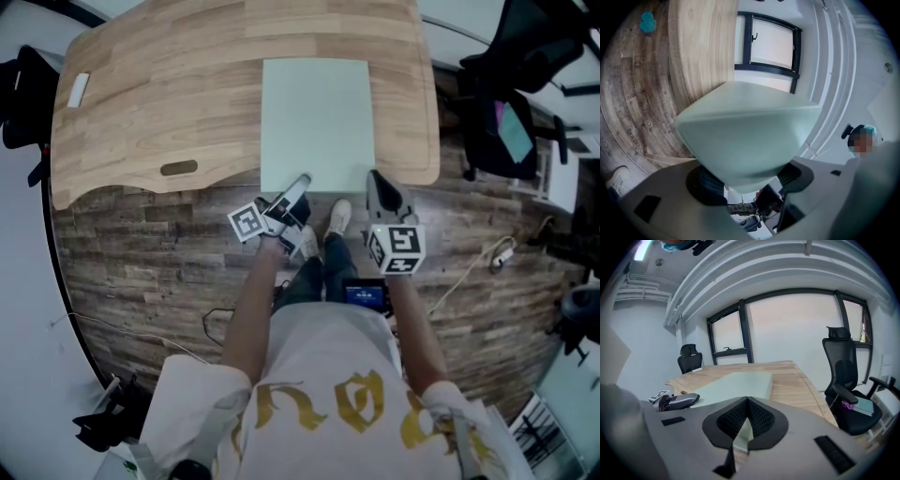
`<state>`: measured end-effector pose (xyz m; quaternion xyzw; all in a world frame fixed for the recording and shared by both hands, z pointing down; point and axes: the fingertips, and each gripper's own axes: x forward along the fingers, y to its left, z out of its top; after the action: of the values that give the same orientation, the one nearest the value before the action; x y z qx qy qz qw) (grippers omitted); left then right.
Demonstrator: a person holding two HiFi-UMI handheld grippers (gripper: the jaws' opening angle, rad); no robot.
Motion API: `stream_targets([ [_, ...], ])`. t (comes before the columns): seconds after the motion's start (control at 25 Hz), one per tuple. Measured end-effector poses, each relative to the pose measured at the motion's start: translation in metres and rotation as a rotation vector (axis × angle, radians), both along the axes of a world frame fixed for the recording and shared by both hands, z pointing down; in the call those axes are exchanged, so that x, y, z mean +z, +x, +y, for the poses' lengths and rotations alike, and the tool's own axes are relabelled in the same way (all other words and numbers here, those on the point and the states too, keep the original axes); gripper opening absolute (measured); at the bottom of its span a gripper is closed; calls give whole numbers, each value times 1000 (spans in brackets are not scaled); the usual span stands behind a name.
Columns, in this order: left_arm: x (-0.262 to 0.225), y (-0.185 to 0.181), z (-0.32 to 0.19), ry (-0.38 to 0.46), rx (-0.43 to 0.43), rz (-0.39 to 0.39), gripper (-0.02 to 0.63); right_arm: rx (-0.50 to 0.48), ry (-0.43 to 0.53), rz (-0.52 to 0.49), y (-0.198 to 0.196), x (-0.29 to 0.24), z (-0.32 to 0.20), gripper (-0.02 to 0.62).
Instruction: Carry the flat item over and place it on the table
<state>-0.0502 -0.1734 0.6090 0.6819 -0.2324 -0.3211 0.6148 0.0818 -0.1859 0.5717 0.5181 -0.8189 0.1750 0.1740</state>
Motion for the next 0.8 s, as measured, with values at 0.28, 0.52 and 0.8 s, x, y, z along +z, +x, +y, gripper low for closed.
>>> stream_targets([
  [0.28,8,-2,0,-8,-20,24,307,-42,-11,23,-5,10,1,-3],
  [0.52,15,-9,-1,-14,-54,46,307,-58,-21,33,-9,19,2,-3],
  [0.8,27,-14,-1,-40,-104,67,307,-76,-26,47,-18,26,0,-3],
])
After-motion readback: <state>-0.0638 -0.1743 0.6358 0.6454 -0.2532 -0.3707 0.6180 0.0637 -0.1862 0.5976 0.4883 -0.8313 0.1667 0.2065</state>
